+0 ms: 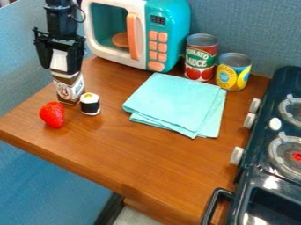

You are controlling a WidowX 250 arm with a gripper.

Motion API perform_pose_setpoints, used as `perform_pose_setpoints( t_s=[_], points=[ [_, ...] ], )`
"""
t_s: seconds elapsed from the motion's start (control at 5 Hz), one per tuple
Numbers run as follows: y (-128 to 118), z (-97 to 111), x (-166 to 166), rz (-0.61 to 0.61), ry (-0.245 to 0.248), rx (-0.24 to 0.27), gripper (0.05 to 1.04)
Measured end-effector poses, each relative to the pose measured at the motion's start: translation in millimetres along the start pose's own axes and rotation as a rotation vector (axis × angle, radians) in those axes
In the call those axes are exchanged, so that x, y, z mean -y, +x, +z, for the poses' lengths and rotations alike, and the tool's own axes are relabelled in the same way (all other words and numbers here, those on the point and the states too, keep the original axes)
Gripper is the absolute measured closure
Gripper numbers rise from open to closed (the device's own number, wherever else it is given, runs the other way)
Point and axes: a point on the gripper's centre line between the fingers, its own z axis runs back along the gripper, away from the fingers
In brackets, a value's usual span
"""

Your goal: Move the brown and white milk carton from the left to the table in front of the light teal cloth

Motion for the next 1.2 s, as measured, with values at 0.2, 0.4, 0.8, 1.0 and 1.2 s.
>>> perform_pose_setpoints(
  t_s=[0.2, 0.4, 0.8, 1.0, 1.2],
  points=[
    [0.3, 0.0, 1.2, -0.007, -0.007, 0.002, 0.242],
    [3.6, 5.6, 3.4, -0.028, -0.019, 0.039, 0.242],
    [-19.2, 57.6, -0.1, -0.066, 0.048, 0.125, 0.242],
    [-45.8, 76.0, 13.0, -0.108, 0.055, 0.140, 0.242],
    [-57.8, 71.0, 57.6, -0.231, -0.022, 0.055, 0.242]
  ],
)
